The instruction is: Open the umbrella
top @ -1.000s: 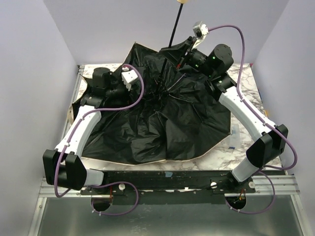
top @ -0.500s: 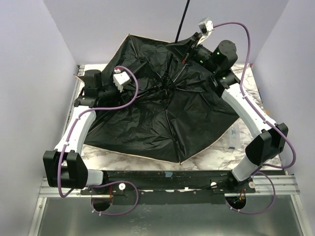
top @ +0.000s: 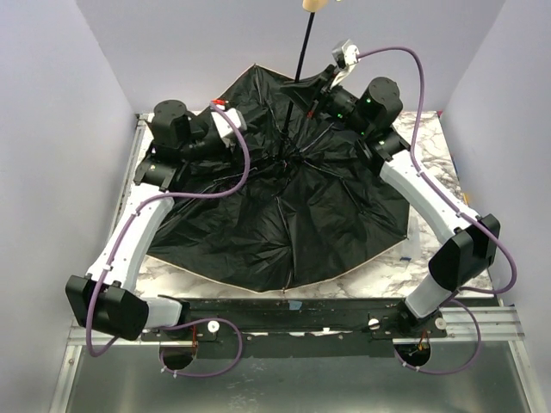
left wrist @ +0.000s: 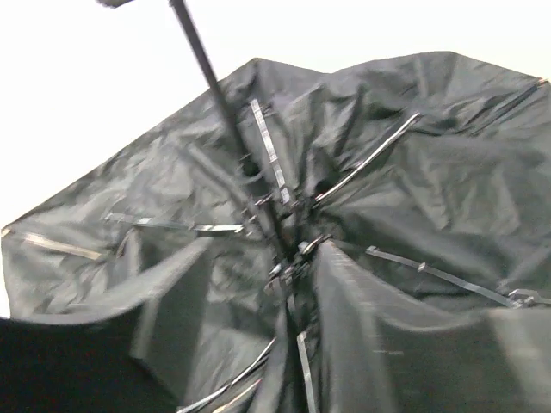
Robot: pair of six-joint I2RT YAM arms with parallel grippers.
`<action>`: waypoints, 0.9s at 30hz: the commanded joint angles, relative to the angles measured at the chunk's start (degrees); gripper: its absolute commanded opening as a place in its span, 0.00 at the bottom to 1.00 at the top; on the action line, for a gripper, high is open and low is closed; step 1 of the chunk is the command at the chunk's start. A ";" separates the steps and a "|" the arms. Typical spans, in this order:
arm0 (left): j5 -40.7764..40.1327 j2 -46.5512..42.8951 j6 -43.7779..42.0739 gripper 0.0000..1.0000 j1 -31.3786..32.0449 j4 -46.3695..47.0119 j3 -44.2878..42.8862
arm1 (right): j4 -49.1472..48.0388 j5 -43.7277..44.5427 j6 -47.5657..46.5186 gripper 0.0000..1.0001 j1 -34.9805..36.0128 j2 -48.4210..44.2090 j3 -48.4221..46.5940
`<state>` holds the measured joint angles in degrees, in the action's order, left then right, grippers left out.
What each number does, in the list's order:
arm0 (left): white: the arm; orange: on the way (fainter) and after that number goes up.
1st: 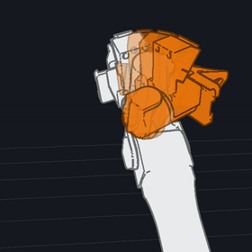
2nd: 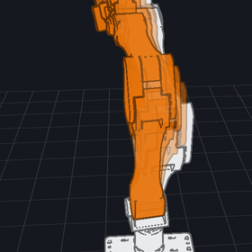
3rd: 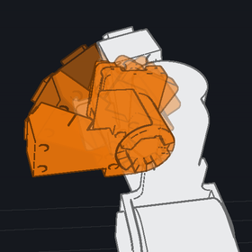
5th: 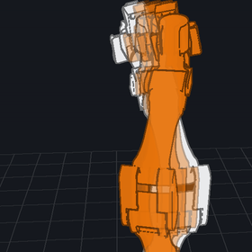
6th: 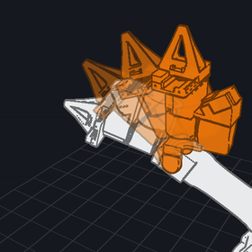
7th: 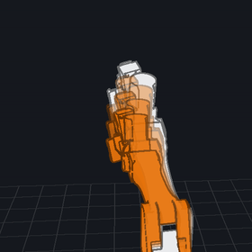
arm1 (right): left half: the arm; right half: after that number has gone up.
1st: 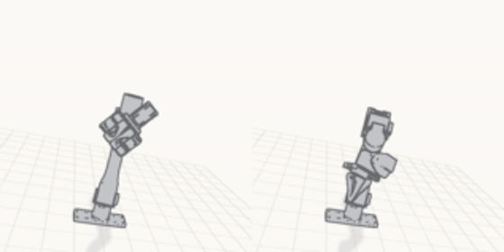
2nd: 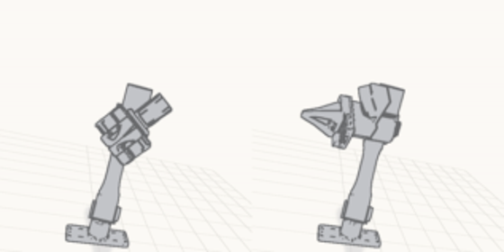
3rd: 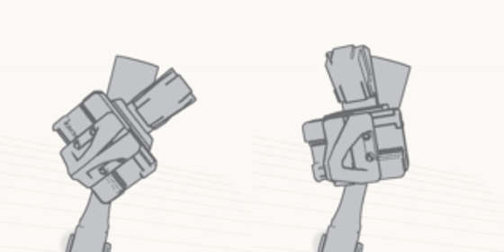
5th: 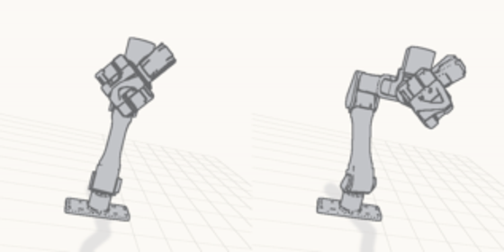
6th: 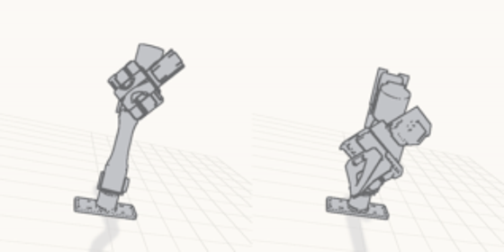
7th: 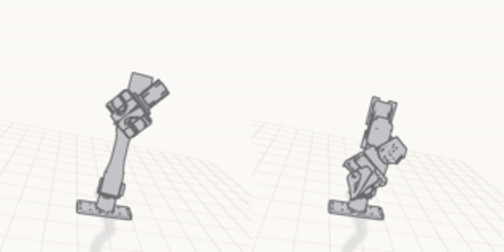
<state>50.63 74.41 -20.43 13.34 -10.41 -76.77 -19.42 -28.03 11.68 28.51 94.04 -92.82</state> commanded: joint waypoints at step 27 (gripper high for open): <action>5.43 -0.68 -6.02 0.65 15.49 -3.66 11.75 | -5.69 5.38 -3.34 0.00 0.29 4.96 -10.23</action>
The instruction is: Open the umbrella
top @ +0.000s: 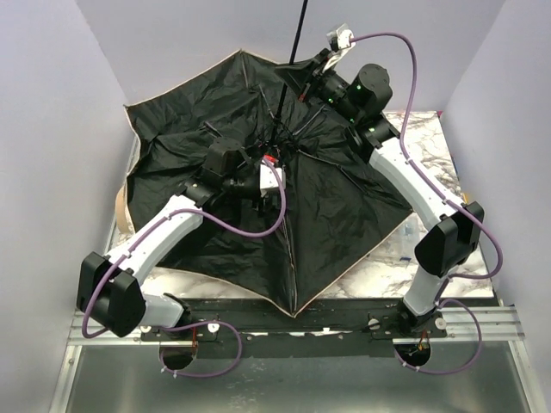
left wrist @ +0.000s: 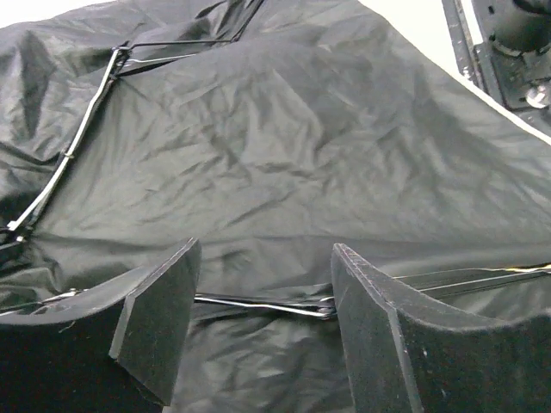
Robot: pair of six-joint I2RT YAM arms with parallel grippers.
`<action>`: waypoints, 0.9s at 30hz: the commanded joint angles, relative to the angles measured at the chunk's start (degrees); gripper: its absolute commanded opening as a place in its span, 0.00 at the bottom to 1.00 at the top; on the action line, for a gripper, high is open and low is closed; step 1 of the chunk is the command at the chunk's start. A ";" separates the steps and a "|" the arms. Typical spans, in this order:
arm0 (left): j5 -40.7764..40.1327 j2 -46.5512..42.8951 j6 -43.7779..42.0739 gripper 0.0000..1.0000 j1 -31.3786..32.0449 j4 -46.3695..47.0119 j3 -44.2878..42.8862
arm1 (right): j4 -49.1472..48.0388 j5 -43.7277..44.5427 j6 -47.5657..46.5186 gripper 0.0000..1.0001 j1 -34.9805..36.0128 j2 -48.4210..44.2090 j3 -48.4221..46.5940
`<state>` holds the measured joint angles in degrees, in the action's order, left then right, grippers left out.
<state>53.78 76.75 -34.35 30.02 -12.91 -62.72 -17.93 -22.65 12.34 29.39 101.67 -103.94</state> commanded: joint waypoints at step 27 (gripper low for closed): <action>-40.04 11.30 21.53 0.55 -19.03 4.23 -9.81 | -7.93 -3.42 -5.73 0.00 -0.56 -8.19 8.29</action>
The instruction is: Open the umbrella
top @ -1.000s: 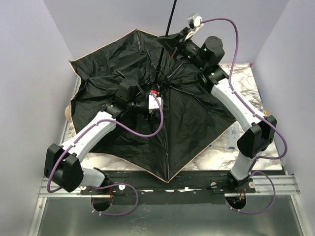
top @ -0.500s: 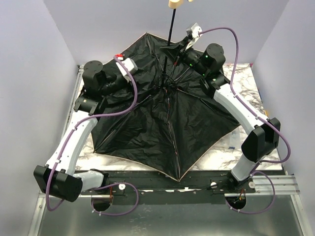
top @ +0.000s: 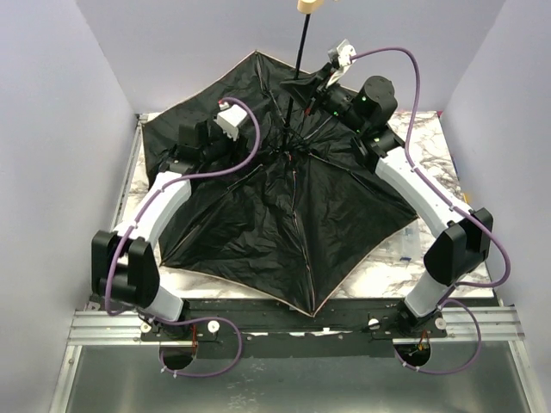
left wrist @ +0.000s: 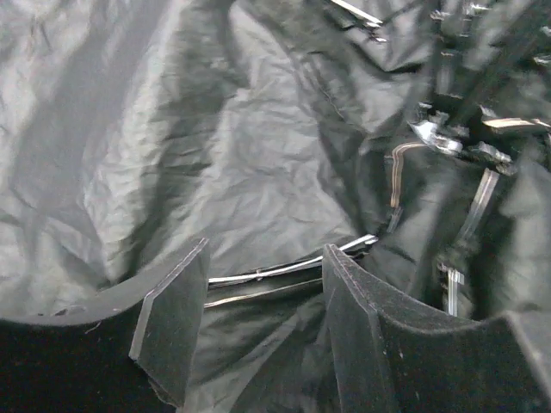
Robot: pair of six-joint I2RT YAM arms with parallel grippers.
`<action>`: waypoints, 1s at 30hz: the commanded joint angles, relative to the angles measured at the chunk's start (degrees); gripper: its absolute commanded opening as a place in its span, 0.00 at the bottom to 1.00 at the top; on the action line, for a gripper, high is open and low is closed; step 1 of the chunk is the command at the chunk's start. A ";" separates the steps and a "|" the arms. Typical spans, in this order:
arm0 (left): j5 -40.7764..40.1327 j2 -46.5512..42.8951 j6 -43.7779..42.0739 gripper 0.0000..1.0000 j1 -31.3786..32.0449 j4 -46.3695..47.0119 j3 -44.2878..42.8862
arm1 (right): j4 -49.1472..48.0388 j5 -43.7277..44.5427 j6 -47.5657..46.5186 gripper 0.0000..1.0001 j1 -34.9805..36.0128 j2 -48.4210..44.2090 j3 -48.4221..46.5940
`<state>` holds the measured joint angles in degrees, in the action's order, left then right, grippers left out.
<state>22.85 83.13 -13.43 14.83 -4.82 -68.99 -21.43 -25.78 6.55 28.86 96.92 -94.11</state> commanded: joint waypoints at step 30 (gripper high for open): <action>16.17 11.26 14.35 0.42 7.74 15.58 -16.49 | -5.99 1.44 6.57 0.00 -0.03 -1.87 -2.48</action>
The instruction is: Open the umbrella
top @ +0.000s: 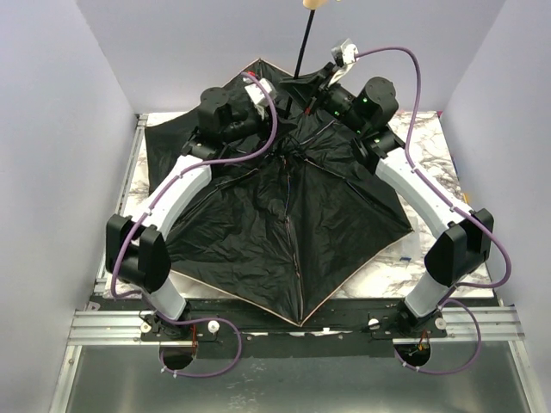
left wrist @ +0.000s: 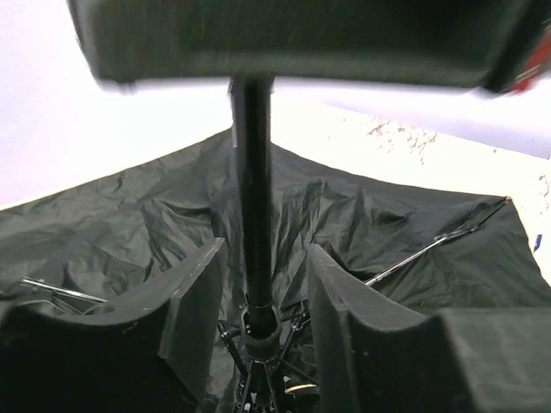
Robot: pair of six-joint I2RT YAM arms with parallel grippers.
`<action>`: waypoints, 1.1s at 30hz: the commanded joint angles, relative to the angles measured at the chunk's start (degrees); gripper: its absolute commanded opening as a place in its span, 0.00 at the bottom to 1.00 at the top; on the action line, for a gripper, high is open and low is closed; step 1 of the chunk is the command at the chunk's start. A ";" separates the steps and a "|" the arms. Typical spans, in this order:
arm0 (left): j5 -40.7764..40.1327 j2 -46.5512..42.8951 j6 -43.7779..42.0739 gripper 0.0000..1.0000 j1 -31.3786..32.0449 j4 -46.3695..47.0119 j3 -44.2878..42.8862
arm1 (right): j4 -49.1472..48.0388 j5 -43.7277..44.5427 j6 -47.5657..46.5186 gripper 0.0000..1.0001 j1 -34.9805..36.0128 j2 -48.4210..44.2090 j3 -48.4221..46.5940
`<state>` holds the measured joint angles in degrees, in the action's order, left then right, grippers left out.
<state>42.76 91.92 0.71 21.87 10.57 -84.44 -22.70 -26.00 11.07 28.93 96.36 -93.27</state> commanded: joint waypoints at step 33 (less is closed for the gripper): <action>1.37 -0.88 -12.35 0.51 -2.03 -7.64 -4.34 | -4.08 -0.02 1.66 0.00 -0.10 -1.32 -2.18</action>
<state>41.71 93.86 -7.53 18.94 4.40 -85.01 -22.33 -24.49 12.40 28.93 97.06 -95.74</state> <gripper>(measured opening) 0.568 0.061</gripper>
